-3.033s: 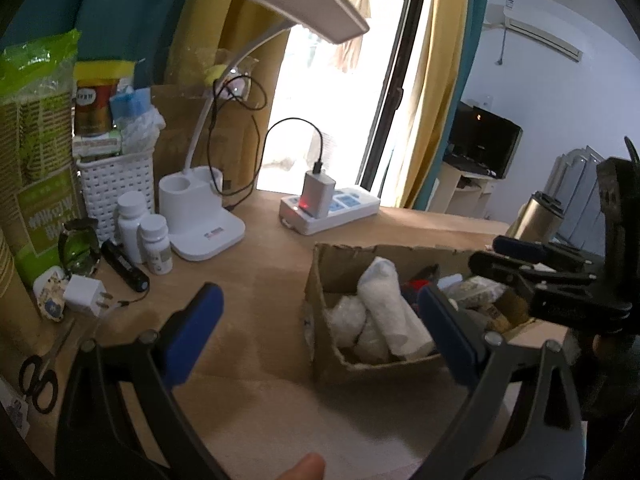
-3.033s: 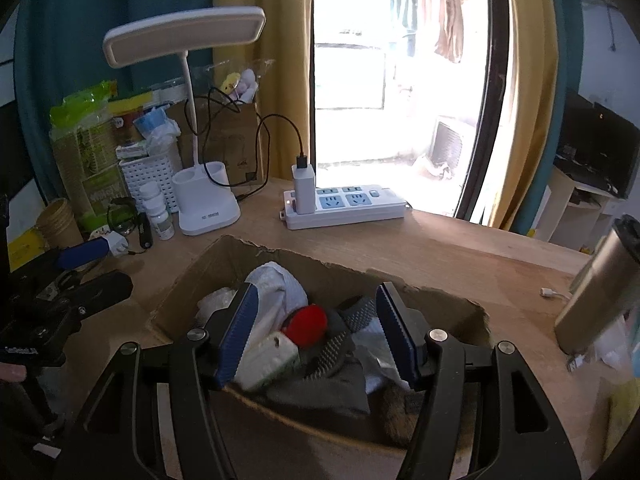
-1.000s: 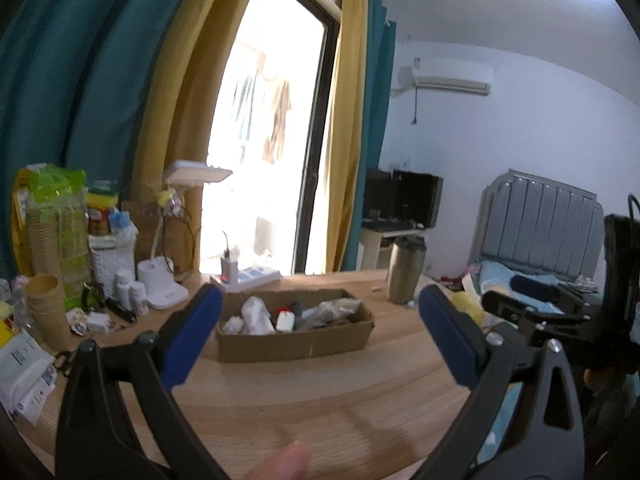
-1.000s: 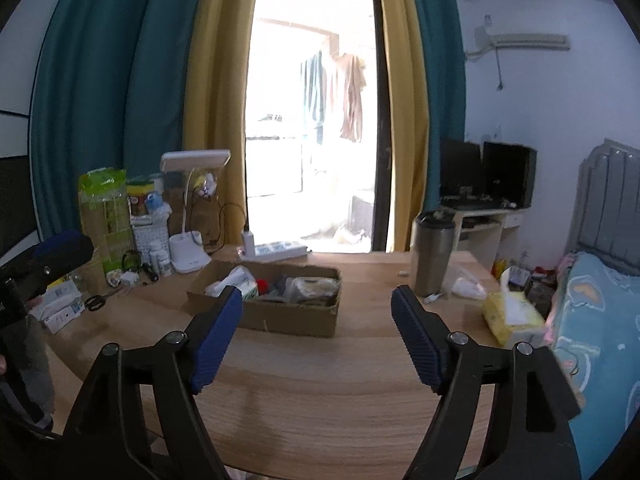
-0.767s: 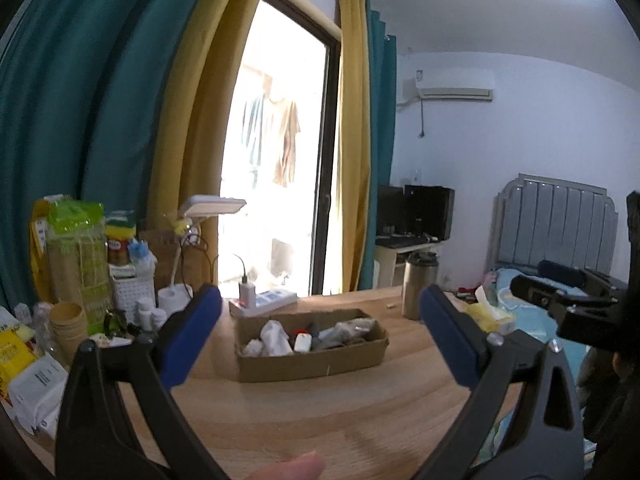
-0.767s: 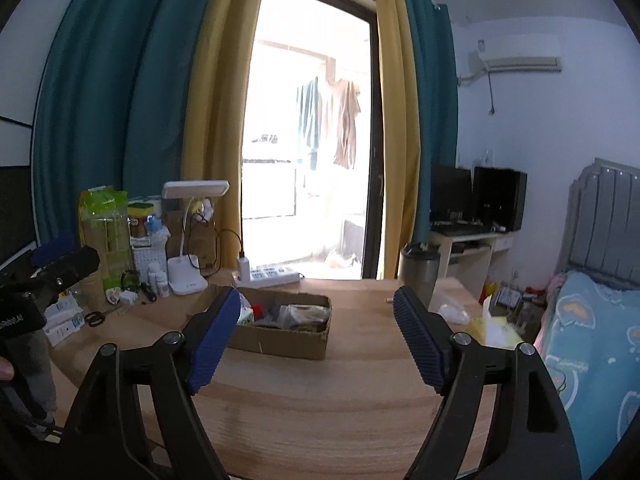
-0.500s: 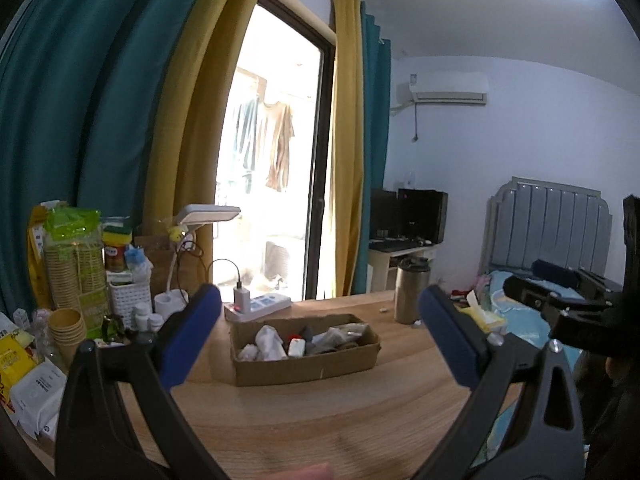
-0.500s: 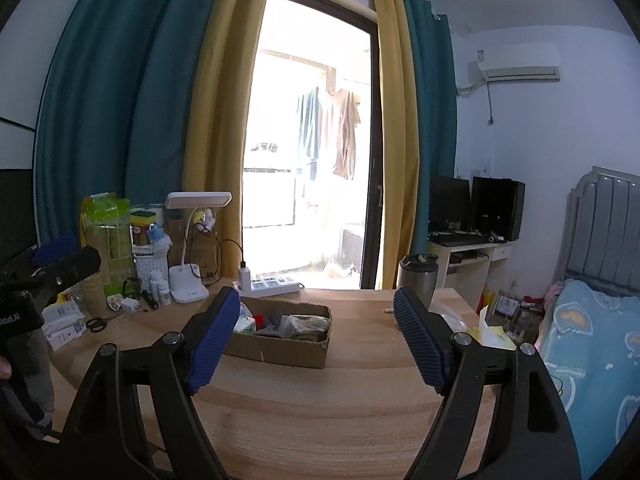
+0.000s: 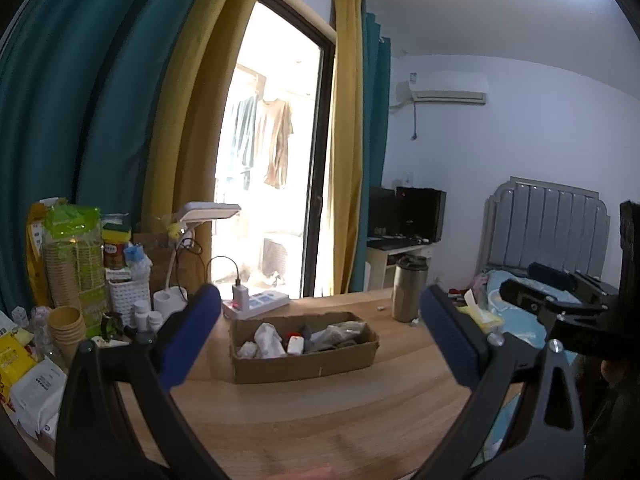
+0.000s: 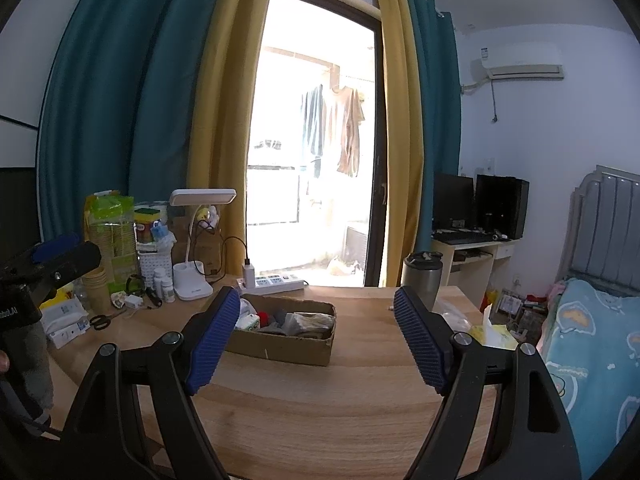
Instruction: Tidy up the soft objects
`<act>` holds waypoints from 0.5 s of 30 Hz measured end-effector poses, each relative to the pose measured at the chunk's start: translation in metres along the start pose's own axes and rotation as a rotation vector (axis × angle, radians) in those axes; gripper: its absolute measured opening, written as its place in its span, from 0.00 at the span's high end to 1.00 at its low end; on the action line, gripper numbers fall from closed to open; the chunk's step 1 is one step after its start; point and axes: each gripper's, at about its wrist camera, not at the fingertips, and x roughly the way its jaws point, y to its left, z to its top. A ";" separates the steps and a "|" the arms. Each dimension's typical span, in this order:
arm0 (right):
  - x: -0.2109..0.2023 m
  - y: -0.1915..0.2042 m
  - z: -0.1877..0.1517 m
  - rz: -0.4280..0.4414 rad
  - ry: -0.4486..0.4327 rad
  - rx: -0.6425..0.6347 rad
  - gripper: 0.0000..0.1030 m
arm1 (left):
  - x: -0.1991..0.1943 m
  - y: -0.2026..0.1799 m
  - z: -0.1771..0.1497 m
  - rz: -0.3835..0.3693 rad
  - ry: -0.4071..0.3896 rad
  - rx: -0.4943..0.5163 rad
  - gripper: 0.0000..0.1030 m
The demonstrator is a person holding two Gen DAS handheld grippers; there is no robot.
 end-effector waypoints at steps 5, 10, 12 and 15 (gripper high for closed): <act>0.000 0.001 0.000 0.006 -0.003 -0.001 0.20 | 0.000 0.000 0.000 -0.001 0.000 -0.004 0.02; 0.001 0.003 0.000 0.009 0.000 -0.004 0.20 | 0.000 0.001 0.000 -0.002 0.005 -0.010 0.02; 0.001 0.004 0.000 0.010 -0.001 -0.004 0.20 | 0.001 0.001 -0.001 -0.007 0.010 -0.012 0.02; 0.000 0.004 0.000 0.011 -0.003 -0.004 0.20 | 0.001 0.001 -0.001 -0.010 0.010 -0.012 0.02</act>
